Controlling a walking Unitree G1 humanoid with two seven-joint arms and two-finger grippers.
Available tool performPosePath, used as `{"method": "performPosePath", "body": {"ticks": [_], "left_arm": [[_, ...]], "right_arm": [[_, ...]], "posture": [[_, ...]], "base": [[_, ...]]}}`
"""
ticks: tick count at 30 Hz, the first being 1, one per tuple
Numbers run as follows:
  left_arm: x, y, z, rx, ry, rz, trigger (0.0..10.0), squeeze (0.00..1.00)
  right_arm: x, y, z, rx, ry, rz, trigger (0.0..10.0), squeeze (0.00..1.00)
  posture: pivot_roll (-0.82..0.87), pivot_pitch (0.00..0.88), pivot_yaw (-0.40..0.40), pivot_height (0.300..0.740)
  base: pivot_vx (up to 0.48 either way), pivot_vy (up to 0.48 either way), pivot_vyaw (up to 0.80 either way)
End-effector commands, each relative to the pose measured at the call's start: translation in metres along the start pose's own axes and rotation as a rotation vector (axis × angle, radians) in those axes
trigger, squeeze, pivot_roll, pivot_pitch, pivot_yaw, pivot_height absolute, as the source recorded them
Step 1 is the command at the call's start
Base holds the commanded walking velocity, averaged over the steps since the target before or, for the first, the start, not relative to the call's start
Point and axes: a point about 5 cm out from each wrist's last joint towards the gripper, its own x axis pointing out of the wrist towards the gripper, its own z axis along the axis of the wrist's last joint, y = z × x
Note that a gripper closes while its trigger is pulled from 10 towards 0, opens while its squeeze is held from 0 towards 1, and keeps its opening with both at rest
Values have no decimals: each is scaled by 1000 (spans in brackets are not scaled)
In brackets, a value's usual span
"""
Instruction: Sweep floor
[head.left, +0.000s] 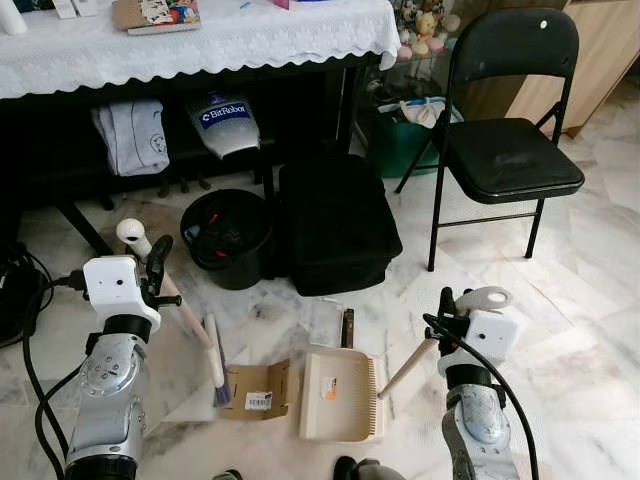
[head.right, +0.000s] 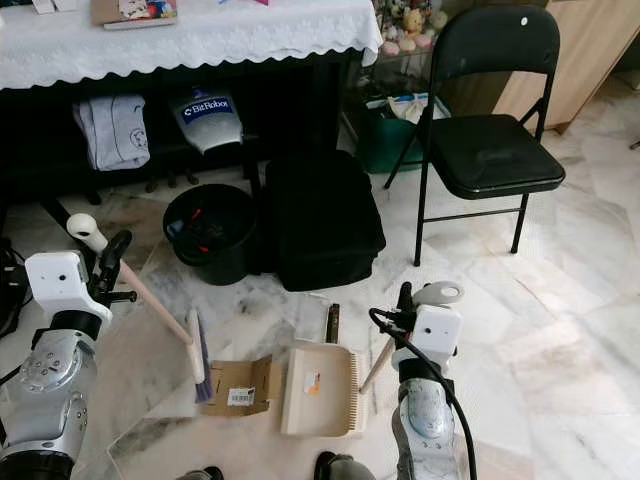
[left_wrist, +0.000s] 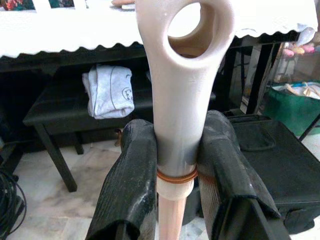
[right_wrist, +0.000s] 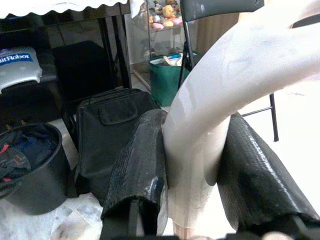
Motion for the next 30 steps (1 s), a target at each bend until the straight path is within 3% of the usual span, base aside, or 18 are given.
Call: {"method": "performPosePath", "body": {"ticks": [1,9,30], "left_arm": [[-2,3,1,8,-23,5,10000,67],[-10,7,-12,12,17,21,10000,63],[-18,6,-15,7,23,29,10000,67]], "right_arm": [[0,0,2,-3,-21,3,10000,0],[1,-3,-3,-25,-18,8,10000,0],[12,0,-1,-62,-52,33,10000,0]], "posture": [[-24,247,-32,740],[-29,256,-36,740],[-32,273,-45,740]], "base": [[0,0,0],[0,0,0],[0,0,0]]}}
